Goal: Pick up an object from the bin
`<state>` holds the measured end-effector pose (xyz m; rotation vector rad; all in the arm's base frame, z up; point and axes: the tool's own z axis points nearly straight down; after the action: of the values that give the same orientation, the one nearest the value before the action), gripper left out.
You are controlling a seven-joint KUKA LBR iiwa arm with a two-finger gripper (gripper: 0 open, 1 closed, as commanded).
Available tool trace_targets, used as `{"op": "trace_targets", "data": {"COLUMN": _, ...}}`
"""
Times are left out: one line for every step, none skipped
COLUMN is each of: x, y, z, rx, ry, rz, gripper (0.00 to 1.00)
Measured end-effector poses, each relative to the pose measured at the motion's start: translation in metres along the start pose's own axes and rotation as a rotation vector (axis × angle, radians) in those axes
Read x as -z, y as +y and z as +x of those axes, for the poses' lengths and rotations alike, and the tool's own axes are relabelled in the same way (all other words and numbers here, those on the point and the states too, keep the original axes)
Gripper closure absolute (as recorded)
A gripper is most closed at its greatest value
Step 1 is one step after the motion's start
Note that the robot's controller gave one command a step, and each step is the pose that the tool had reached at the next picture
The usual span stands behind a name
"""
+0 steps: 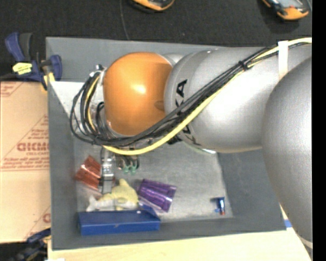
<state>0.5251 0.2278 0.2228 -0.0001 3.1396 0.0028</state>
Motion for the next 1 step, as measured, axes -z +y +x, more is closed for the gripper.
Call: {"op": "trace_targets", "data": {"x": -0.0305, "y": -0.0418, "z": 0.0267, "rx": 0.230, "ry": -0.003, "rz": -0.002, "gripper": 0.00}}
